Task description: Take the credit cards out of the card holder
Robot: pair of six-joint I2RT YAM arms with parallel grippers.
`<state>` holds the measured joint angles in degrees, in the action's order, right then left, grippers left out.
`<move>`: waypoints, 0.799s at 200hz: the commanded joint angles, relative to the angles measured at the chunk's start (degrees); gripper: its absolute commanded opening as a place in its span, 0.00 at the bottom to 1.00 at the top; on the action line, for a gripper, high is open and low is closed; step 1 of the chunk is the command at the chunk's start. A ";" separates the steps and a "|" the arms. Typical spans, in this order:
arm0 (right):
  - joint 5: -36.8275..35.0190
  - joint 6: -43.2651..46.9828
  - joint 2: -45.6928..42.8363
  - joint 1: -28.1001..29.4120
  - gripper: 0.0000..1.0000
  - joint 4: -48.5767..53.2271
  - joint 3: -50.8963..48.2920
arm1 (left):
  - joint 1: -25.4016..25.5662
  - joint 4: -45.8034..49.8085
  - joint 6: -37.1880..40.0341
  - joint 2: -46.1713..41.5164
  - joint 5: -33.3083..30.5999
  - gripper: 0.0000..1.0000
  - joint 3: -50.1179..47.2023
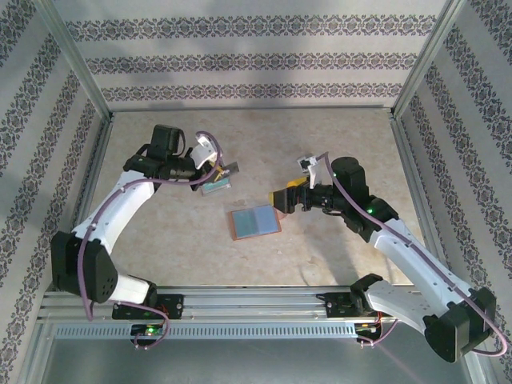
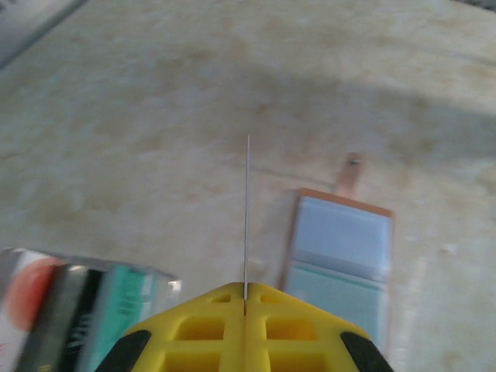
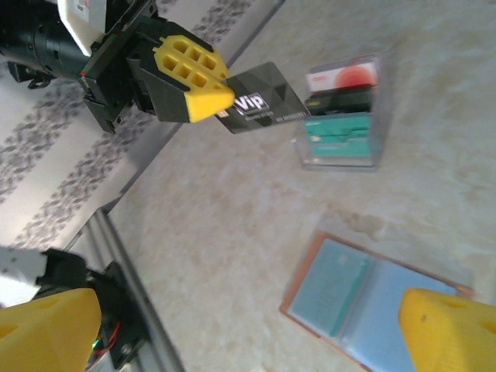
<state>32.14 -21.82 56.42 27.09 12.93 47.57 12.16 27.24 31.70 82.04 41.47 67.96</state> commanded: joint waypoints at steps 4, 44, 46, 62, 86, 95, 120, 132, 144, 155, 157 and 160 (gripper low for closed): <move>-9.39 -3.14 -2.12 -0.50 0.98 1.84 -1.72 | -3.05 -10.98 5.14 3.01 -0.33 0.00 -0.89; -12.59 -5.20 -4.74 -0.55 0.98 1.91 -3.27 | -6.45 -12.62 12.90 8.77 3.52 0.00 0.27; -12.53 -5.23 -4.81 -0.55 0.98 2.01 -3.27 | -6.63 -12.12 13.22 9.04 3.81 0.00 0.60; -12.37 -5.67 -5.22 -0.54 0.98 2.27 -3.45 | -7.65 -8.63 16.16 11.20 4.92 0.00 2.46; -12.79 -6.14 -5.71 -0.68 0.98 2.62 -3.80 | -8.75 -7.53 18.97 13.50 4.10 0.00 3.37; -12.98 -6.30 -5.87 -0.64 0.98 2.63 -3.82 | -9.20 -7.56 19.33 14.33 3.75 0.00 3.56; -13.16 -6.72 -5.63 -0.64 0.98 2.59 -3.63 | -10.21 -5.82 20.55 16.84 3.63 0.00 5.34; -13.20 -6.84 -5.37 -0.64 0.98 2.58 -3.45 | -10.39 -5.07 20.93 17.83 3.38 0.00 6.07; -13.24 -6.97 -5.19 -0.64 0.98 2.59 -3.28 | -10.49 -4.66 20.91 18.69 3.42 0.00 6.49; -13.18 -7.09 -4.86 -0.64 0.98 2.57 -3.06 | -10.66 -5.03 20.65 19.19 3.67 0.00 6.33; -13.16 -7.05 -4.79 -0.61 0.98 2.57 -3.02 | -10.67 -5.12 20.61 19.27 3.74 0.00 6.27; -13.16 -7.01 -4.71 -0.63 0.98 2.54 -2.95 | -10.71 -5.22 20.67 19.36 3.82 0.00 6.22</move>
<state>19.94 -28.18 51.31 27.09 15.27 44.49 2.24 20.10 50.00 100.22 43.44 72.93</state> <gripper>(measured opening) 0.982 0.064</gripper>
